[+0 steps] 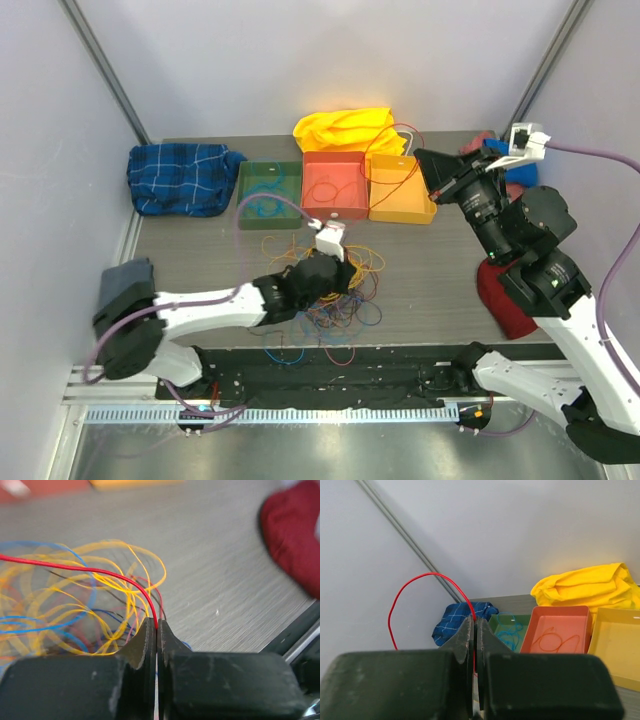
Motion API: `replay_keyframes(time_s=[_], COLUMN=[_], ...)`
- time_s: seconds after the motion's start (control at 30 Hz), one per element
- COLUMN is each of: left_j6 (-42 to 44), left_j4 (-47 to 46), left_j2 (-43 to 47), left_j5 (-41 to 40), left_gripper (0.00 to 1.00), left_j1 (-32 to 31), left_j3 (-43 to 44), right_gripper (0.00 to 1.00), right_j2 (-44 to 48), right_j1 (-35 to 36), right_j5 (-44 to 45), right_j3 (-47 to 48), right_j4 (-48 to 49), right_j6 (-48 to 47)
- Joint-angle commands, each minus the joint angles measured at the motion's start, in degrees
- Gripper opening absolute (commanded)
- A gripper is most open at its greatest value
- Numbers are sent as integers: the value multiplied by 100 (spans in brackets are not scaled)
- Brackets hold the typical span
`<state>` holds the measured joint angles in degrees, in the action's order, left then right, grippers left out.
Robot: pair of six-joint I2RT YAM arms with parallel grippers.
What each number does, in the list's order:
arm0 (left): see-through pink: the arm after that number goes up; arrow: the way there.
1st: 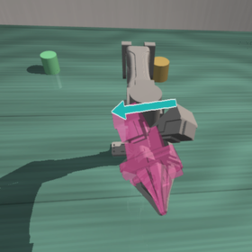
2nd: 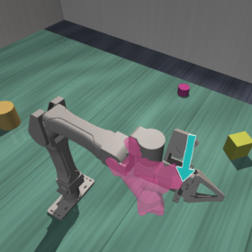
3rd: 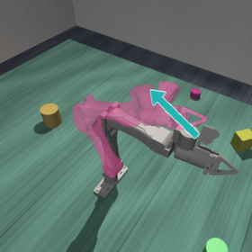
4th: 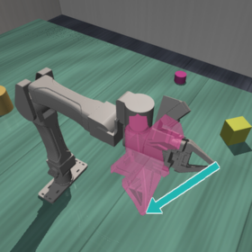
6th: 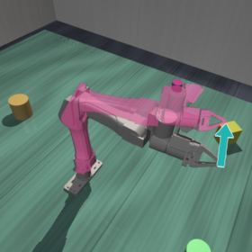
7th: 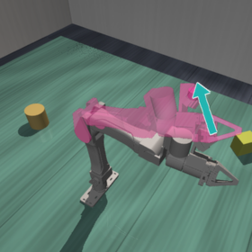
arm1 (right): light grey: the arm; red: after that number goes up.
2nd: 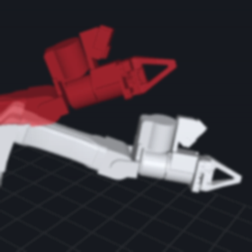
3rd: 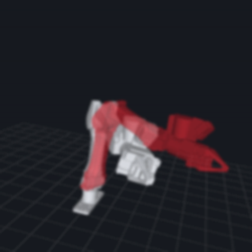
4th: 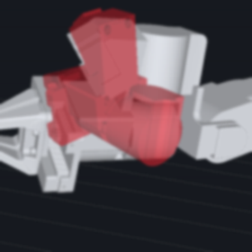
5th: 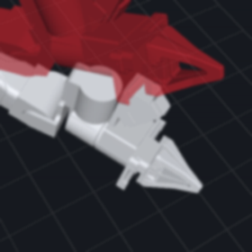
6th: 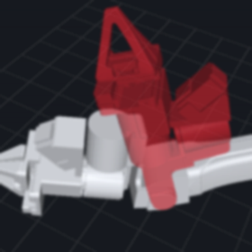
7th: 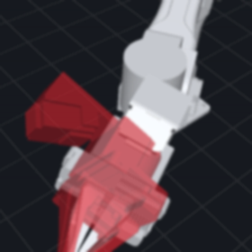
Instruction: Untangle the cables
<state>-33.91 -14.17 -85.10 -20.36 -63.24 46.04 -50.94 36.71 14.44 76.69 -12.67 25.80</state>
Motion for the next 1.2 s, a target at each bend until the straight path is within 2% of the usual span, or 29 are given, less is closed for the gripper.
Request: replay_keyframes(time_s=[0.0,0.07,0.1,0.23,0.37,0.63,0.87,1.17], left_j6=[244,507,726,1227,1510,1088,1369,1159], left_j4=[1088,1398,1861,2716,2753,2876,3070,3403], left_j2=[1529,1968,2049,2147,2068,1208,461,-375], left_j5=[-1206,-1242,-1242,-1251,-1208,-4,190,743], left_gripper=[0,0,0,0,0,0,0,0], left_j1=[58,93,102,145,338,1490,1727,1789], left_j3=[738,1193,1388,2443,3190,4447,6133,7778], right_gripper=[1,0,1,1,1,1,1,1], right_j2=[382,567,620,603,401,-381,-716,-1058], right_j1=[29,29,29,29,21,21,21,143], right_j5=[480,708,771,798,622,184,-449,-1373], right_j3=[-468,-671,-855,-1173,-1516,-1745,-2016,-1965], right_j4=[-34,18,71,106,335,748,985,1231], right_j6=[-31,12,47,170,381,601,759,751])
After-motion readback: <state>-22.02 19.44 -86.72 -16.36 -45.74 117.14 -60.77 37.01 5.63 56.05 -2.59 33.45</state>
